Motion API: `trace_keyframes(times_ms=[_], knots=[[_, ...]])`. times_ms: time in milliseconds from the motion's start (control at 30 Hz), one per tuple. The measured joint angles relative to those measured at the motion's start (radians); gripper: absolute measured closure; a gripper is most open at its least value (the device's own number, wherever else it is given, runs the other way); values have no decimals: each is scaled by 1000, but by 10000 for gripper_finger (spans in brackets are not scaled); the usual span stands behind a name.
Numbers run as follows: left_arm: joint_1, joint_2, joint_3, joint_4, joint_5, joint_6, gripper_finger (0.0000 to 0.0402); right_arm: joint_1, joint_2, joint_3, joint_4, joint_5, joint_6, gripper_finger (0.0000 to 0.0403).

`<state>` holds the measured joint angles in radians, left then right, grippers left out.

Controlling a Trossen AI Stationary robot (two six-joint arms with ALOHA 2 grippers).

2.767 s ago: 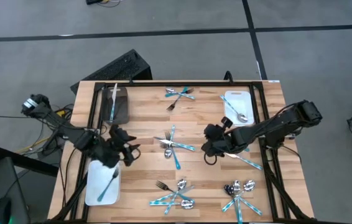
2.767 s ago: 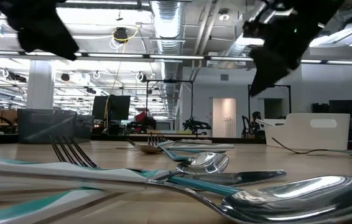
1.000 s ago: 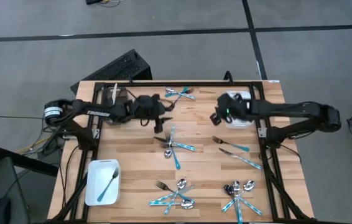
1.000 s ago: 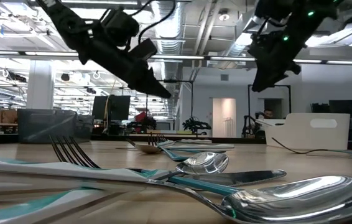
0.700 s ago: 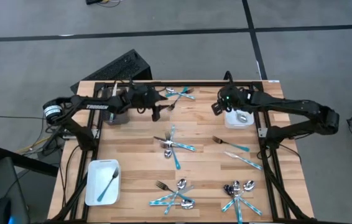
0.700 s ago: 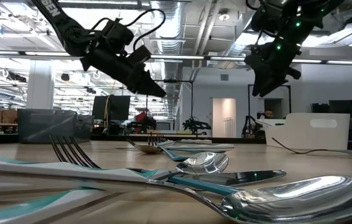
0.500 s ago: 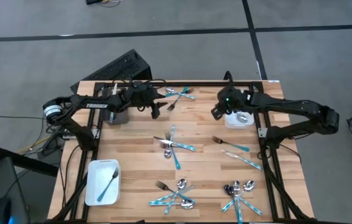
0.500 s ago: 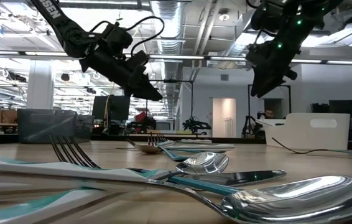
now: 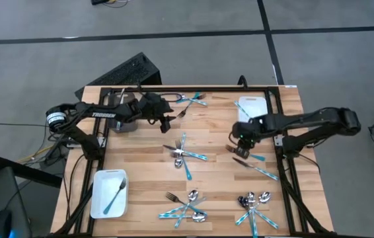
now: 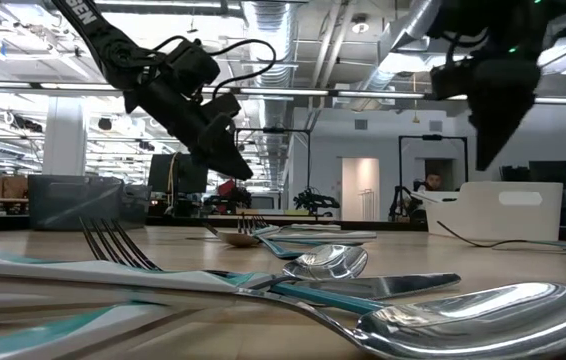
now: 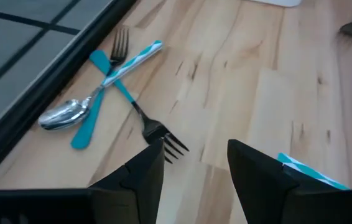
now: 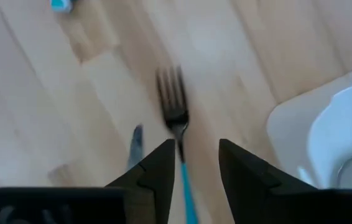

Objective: Sort silverware by color (type)
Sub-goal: Put the blue white spoon into the right white bin

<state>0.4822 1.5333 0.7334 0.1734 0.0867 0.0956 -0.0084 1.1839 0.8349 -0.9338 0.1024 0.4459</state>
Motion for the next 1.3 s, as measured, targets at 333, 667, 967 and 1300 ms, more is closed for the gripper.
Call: trace_keyframes(times_ms=[333, 667, 967, 1300], knots=[[-21, 0, 0, 69, -25, 21, 237, 212, -8, -39, -174, 0, 270, 292], [-24, 0, 0, 66, -8, -8, 237, 239, -4, -153, 256, 2, 289, 300], [-35, 0, 0, -51, -135, -109, 237, 85, -5, -117, 239, 9, 174, 300], [-36, 0, 0, 73, -144, -78, 237, -52, -5, -8, 143, 109, 128, 300]])
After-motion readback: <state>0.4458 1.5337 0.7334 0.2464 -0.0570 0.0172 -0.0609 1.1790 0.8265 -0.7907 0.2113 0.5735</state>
